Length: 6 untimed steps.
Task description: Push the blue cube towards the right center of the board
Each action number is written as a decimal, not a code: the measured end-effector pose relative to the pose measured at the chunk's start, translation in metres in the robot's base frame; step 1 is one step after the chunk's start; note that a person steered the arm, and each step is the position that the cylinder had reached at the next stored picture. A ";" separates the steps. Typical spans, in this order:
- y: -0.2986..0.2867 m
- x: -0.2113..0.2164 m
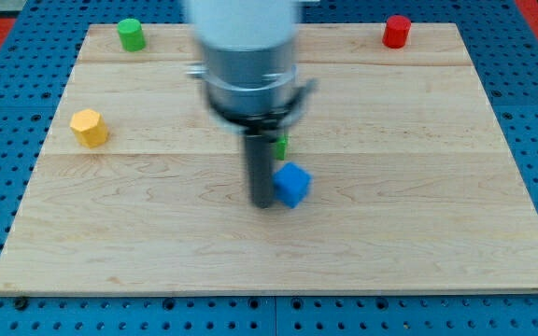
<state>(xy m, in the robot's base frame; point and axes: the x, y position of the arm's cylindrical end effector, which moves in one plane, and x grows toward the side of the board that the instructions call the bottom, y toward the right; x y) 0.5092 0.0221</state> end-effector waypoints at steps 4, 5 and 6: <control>0.024 -0.076; 0.010 -0.091; -0.041 -0.110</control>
<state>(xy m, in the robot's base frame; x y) 0.3991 -0.0186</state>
